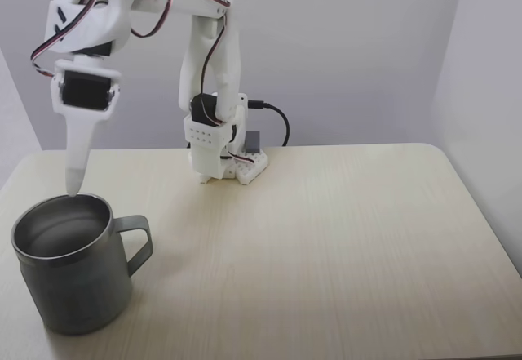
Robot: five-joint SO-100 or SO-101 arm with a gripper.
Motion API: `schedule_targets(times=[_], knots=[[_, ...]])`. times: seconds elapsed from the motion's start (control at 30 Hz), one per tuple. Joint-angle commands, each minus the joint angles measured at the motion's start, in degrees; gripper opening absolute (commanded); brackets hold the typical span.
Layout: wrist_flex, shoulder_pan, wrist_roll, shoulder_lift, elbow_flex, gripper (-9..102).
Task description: Grasp a dressing and put it in the cup.
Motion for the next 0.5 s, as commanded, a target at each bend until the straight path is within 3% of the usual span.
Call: schedule_targets(times=[0.0,0.47], knots=[[-0.79,-0.62,0.88,-2.20,0.00,20],[-2.11,-1.32,1.93,-0.18,-0.18,20]])
